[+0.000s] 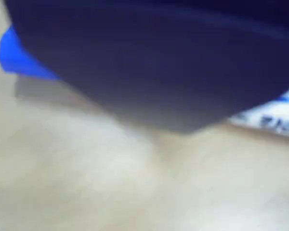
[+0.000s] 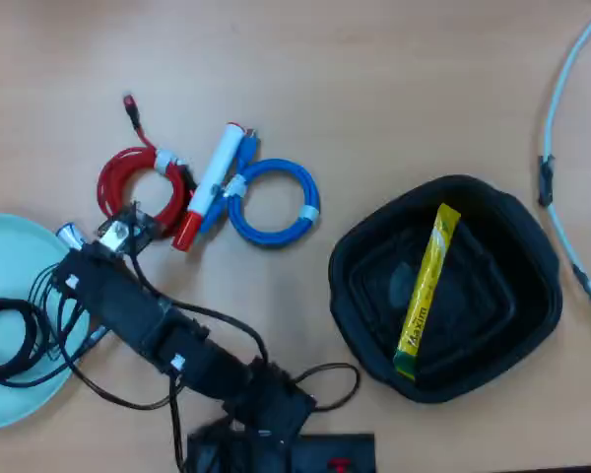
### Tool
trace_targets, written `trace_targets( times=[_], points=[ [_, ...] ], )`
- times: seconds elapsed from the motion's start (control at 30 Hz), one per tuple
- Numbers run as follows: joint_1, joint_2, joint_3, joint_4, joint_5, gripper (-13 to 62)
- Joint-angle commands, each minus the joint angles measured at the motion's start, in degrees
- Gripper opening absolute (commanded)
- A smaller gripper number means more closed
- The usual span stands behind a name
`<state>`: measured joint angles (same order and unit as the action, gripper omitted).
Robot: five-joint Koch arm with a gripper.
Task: Pick up the blue pen and put it in the black bowl
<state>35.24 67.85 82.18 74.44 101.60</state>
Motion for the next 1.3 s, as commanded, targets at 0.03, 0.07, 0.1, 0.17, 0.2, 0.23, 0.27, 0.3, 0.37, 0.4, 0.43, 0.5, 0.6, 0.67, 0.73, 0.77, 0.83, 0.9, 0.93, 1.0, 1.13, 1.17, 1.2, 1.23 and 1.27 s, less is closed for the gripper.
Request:
trace_targets(
  times=[0.03, 0.07, 0.1, 0.17, 0.2, 0.23, 0.27, 0.3, 0.37, 0.4, 0.43, 0.5, 0.6, 0.67, 0.73, 0.77, 0.83, 0.9, 0.93, 1.0, 1.13, 1.17, 1.2, 1.23, 1.27],
  points=[
    [1.3, 1.7, -0.9, 7.4, -2.6, -8.0],
    [1.9, 2.4, -1.0, 8.9, -2.6, -8.0],
    [2.5, 3.3, -1.1, 10.1, -2.7, -8.0],
    [3.3, 5.2, -1.1, 12.0, -2.9, -8.0],
    [3.7, 6.4, -1.1, 12.7, -3.1, -8.0],
    [4.1, 7.7, -1.1, 13.4, -3.1, -8.0],
    [4.6, 9.4, -1.1, 14.1, -3.2, -8.0],
    [4.9, 11.0, -1.1, 14.7, -3.3, -8.0],
    [5.4, 14.2, -1.1, 15.4, -3.3, -8.0],
    [5.6, 15.7, -1.1, 15.6, -3.3, -8.0],
    [5.7, 17.1, -1.1, 15.7, -3.3, -8.0],
    [5.7, 19.2, -1.1, 15.7, -3.3, -8.0],
    [5.2, 19.6, -1.0, 15.6, -3.3, -8.0],
    [5.2, 19.3, -0.5, 15.4, -3.3, -8.2],
    [5.4, 19.2, -0.4, 15.3, -3.3, -8.2],
    [5.4, 19.2, -0.4, 15.2, -3.3, -8.2],
    [5.3, 19.2, -0.5, 14.7, -3.5, -8.2],
    [5.2, 19.1, -0.7, 13.4, -5.6, -8.2],
    [5.3, 19.1, -0.6, 12.5, -7.0, -8.2],
    [5.3, 18.8, -0.2, 11.2, -7.7, -8.0],
    [5.1, 15.5, 0.0, 9.8, -7.7, -7.2],
    [5.0, 14.3, 0.0, 9.0, -7.7, -5.6],
    [5.0, 13.4, -0.1, 8.4, -7.7, -3.0],
    [5.1, 12.7, 0.3, 7.8, -7.7, -1.0],
    [5.0, 12.0, 0.6, 6.5, -7.4, 0.7]
  ],
)
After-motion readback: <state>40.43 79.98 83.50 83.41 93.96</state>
